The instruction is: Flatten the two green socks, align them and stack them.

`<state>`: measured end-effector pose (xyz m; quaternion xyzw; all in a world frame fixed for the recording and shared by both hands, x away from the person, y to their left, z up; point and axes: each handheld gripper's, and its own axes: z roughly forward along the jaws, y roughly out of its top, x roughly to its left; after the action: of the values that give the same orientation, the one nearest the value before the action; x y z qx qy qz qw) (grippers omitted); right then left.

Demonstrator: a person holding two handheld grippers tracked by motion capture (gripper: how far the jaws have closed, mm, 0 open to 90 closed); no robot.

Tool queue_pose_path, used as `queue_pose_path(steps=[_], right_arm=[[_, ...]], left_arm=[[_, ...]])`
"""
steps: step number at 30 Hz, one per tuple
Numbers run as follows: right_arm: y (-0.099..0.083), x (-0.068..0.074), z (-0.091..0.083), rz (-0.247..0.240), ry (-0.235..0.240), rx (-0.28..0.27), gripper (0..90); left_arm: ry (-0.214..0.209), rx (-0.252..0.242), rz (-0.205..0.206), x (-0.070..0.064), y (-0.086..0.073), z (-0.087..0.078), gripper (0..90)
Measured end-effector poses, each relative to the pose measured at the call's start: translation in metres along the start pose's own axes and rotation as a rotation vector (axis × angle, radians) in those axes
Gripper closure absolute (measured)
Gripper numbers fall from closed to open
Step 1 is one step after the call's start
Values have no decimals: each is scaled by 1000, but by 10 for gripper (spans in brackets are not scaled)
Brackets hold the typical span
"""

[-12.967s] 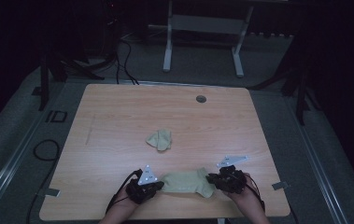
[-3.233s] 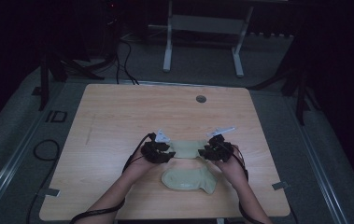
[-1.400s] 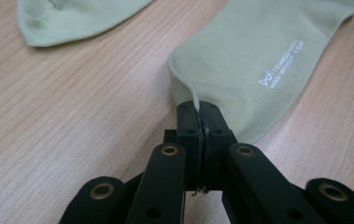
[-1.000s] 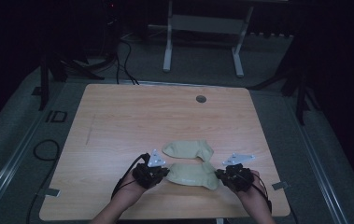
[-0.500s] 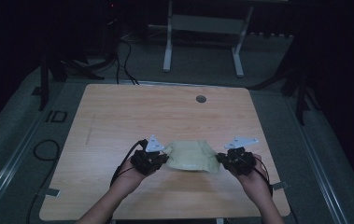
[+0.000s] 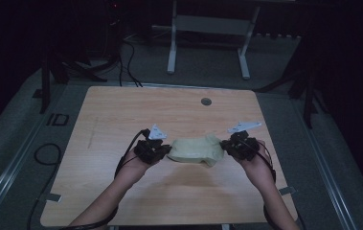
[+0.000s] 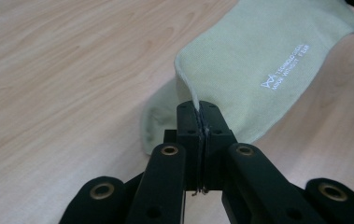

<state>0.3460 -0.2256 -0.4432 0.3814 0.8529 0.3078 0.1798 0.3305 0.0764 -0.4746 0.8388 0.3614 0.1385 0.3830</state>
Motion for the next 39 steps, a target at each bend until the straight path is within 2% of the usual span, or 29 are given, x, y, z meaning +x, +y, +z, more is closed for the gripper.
queue_pose_path(steps=[7, 10, 13, 15, 23, 33, 39], right_arm=[[3, -7, 18, 23, -6, 29, 844], [-1, -12, 32, 38, -6, 55, 843], [-4, -14, 39, 44, -8, 69, 843], [-9, -16, 49, 56, 1, 89, 843], [-20, -20, 73, 71, 4, 136, 841], [-31, -20, 92, 72, 1, 180, 835], [-32, -19, 96, 78, 5, 186, 832]], left_arm=[[15, 31, -5, 8, 2, 16, 881], [32, 49, -10, 13, 2, 28, 881], [21, 59, -22, 15, 1, 32, 881], [22, 72, -25, 16, -3, 41, 880], [22, 103, -31, 18, -14, 60, 880], [33, 137, -17, 19, -26, 77, 878], [35, 137, -30, 21, -30, 80, 875]])
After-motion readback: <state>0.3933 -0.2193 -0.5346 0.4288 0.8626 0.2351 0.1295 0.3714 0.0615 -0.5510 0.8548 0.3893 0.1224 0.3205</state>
